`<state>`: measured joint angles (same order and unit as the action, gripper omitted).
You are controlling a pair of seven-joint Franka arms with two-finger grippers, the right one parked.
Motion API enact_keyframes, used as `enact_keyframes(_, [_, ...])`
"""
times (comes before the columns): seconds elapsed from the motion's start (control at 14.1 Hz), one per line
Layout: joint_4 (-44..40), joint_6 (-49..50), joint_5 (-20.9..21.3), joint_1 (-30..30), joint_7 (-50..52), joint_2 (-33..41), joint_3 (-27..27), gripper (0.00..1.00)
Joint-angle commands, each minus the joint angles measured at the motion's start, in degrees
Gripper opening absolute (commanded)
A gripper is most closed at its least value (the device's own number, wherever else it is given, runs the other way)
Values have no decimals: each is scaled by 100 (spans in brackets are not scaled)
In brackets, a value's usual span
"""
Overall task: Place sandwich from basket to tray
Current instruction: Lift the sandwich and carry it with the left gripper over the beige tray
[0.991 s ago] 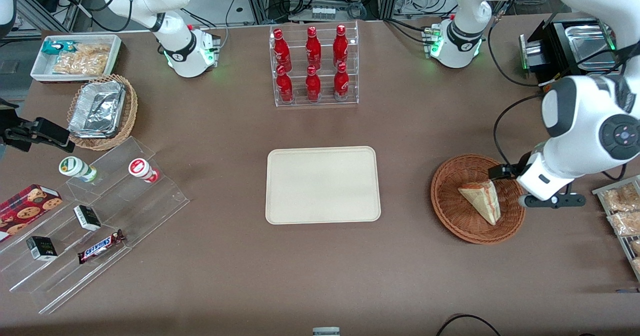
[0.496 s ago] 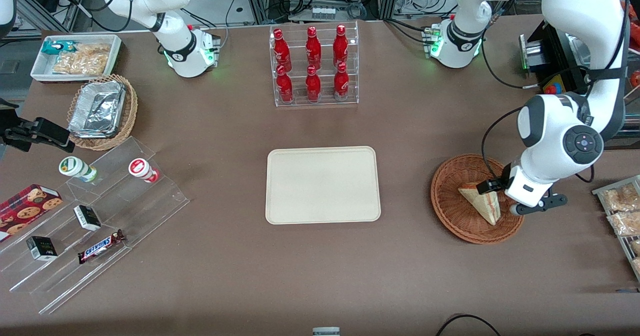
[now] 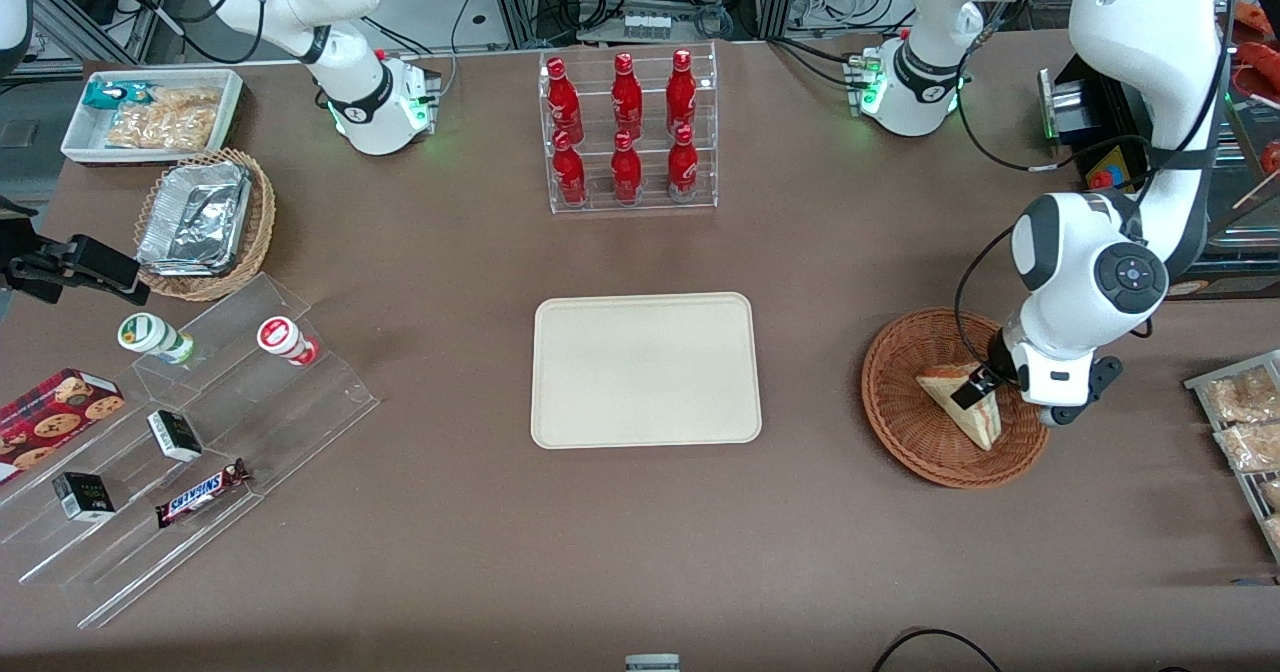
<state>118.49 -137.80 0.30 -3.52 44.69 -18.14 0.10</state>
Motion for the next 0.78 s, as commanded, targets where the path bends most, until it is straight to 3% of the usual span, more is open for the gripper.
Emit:
enact_keyframes(0.0, [34, -124, -118, 27, 181, -162, -10, 100])
enact_keyframes(0.14, [25, -124, -267, 27, 189, -259, -10, 96])
enact_keyframes(0.35, [-36, -115, -285, 18, 348, -365, -10, 23])
enact_keyframes(0.42, [-88, -80, -276, 18, 269, -365, -10, 11])
enact_keyframes(0.71, [-413, 244, -215, 0, 199, -243, -18, 4])
